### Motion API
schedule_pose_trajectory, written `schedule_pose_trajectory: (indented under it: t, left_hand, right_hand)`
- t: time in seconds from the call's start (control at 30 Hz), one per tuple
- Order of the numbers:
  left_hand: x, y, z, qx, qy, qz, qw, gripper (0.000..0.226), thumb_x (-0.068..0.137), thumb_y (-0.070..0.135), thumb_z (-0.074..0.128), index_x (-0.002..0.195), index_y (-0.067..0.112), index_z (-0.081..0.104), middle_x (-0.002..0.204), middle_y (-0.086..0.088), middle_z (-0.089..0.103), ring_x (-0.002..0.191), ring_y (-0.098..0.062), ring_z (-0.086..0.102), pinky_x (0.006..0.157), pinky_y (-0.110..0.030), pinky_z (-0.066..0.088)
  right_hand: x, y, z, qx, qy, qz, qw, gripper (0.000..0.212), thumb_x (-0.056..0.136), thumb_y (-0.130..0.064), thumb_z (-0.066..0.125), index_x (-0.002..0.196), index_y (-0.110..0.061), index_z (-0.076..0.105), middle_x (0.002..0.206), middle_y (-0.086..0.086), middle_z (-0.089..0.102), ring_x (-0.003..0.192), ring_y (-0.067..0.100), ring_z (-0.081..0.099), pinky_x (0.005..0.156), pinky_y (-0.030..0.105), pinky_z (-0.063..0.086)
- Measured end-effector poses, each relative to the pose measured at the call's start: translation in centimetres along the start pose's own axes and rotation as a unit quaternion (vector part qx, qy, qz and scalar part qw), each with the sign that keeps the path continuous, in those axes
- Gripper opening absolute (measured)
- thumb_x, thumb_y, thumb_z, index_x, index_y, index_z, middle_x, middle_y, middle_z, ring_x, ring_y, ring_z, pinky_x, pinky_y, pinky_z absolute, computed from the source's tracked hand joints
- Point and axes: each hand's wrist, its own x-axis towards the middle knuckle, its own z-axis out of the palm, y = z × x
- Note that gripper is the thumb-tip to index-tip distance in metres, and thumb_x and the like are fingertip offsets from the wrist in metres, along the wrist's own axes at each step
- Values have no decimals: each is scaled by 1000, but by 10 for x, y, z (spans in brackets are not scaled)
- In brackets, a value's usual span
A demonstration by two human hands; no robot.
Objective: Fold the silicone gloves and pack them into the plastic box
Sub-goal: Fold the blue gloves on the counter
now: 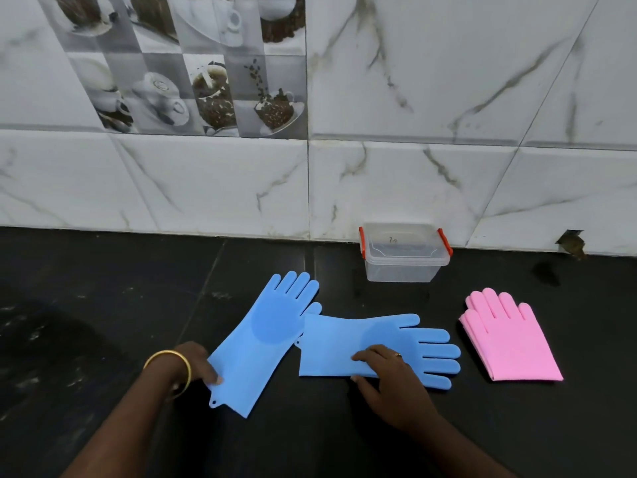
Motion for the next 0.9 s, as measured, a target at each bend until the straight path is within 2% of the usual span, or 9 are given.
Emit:
schedule_pose_trajectory:
  t: [0.13, 0.23, 0.33, 0.4, 0.5, 0.6, 0.67, 0.77, 0.9]
  left_hand:
    - [-14, 15, -13, -181, 98, 109, 972, 14, 73, -5, 69, 76, 6, 62, 66, -12, 62, 58, -23, 56, 56, -29, 45]
    - [-27, 47, -35, -156, 190, 213, 946, 18, 76, -3, 66, 72, 13, 58, 69, -6, 61, 65, -23, 59, 62, -33, 48]
    - [-42, 89, -64, -85, 229, 267, 932, 8, 88, 13, 59, 87, 16, 51, 75, -4, 62, 45, -18, 64, 51, -30, 50]
    - [-53, 121, -85, -41, 233, 286, 929, 6, 93, 18, 51, 94, 23, 47, 82, -6, 63, 39, -17, 65, 52, -38, 57]
    - [-77, 168, -117, -21, 212, 323, 922, 13, 94, 16, 50, 103, 26, 49, 88, -13, 68, 58, -26, 73, 64, -47, 61]
    - [-108, 208, -143, 111, 245, 372, 888, 28, 88, 15, 63, 113, 24, 54, 105, -11, 67, 77, -23, 64, 72, -33, 54]
    - [-130, 229, -153, 192, 264, 393, 860, 29, 89, 18, 63, 116, 24, 56, 100, -4, 62, 86, -21, 58, 74, -31, 46]
    - [-162, 252, -159, 229, 273, 422, 834, 20, 92, 21, 58, 112, 23, 59, 84, 6, 53, 85, -18, 61, 81, -33, 50]
    - [-188, 270, -162, 253, 293, 476, 790, 18, 92, 23, 59, 108, 16, 65, 89, 6, 54, 87, -15, 55, 86, -33, 49]
  right_hand:
    - [12, -22, 1, 139, -119, 51, 982, 23, 84, -44, 70, 105, -41, 61, 110, -23, 57, 94, 2, 59, 83, 15, 49]
    - [22, -46, -2, 265, -186, 73, 943, 22, 79, -44, 74, 98, -33, 69, 101, -16, 70, 91, -2, 65, 80, 18, 52]
    - [37, -73, -11, 362, -217, 89, 902, 25, 80, -42, 71, 102, -30, 71, 100, -8, 74, 88, 8, 71, 72, 20, 53]
    - [50, -88, -20, 413, -220, 86, 880, 28, 82, -40, 71, 108, -28, 71, 108, -2, 74, 95, 12, 71, 75, 21, 54]
    - [76, -110, -36, 459, -230, 56, 857, 34, 85, -36, 68, 119, -28, 66, 119, -3, 71, 106, 15, 69, 89, 29, 55]
    - [102, -130, -50, 498, -232, 19, 835, 39, 91, -20, 64, 130, -25, 59, 128, -6, 66, 114, 16, 65, 98, 36, 51]
    - [118, -140, -59, 521, -227, -1, 823, 43, 92, -17, 62, 134, -25, 56, 133, -6, 63, 118, 17, 63, 99, 37, 49]
    - [140, -148, -71, 565, -205, -4, 800, 43, 92, -18, 63, 133, -27, 56, 135, -4, 61, 122, 20, 60, 101, 39, 48]
    - [156, -142, -87, 660, -159, 6, 734, 49, 91, -19, 64, 137, -28, 51, 138, 2, 56, 126, 25, 55, 105, 44, 45]
